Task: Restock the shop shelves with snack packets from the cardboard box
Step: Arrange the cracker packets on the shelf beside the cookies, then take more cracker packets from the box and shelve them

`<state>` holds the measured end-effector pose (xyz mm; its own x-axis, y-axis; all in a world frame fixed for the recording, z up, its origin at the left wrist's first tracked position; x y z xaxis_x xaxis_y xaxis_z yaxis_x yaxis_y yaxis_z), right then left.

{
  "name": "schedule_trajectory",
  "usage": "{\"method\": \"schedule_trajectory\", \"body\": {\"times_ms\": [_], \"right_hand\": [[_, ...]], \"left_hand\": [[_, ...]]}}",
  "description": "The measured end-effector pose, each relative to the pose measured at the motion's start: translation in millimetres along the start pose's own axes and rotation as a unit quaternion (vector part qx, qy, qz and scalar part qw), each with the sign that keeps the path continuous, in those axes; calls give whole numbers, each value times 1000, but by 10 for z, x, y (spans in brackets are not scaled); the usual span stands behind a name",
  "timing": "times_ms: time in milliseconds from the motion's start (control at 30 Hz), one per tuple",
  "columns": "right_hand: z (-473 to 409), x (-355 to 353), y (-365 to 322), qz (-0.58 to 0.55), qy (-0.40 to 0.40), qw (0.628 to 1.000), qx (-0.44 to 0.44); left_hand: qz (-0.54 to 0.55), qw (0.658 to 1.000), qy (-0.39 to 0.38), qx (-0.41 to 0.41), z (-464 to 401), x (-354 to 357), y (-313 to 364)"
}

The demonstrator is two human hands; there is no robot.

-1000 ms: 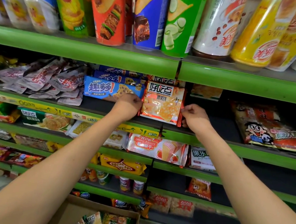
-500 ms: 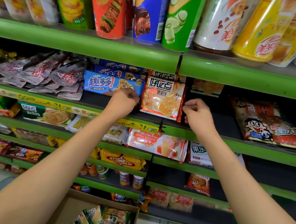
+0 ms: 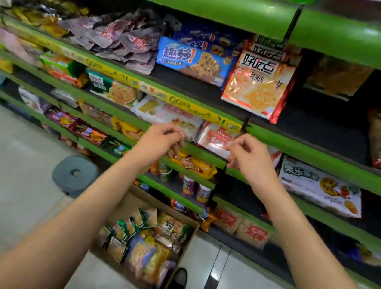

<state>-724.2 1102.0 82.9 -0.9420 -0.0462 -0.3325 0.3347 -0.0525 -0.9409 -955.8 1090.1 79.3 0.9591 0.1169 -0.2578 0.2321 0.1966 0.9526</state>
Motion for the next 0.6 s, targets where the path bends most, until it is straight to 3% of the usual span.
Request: {"method": "schedule_trajectory", "body": {"times_ms": [200,400,533,600], "right_hand": [[439,801,1114,42,-107,988,101],[858,1531,1990,97,-177,959,200],[997,2034,2525,140,-214,932,257],[1013,2336,2806,163,-224,918,283]], "left_hand": [[22,983,72,-170,746,-217,-1420],[33,942,113,-313,1199,-439,-2540],[191,872,148,-426,1393,-573,-3351],[215,847,157,-460,1447,-661,-3798]]}}
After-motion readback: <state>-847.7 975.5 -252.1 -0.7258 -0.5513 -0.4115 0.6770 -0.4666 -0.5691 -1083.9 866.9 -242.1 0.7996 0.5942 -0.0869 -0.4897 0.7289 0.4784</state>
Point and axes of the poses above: each hand's wrist, its own z-axis away from the middle knuckle, its own x-axis out of the palm, y = z × x, the point moved 4 cm from there along -z, towards the middle knuckle, and after that the axes turned 5 degrees about y, right-handed, at the moved point
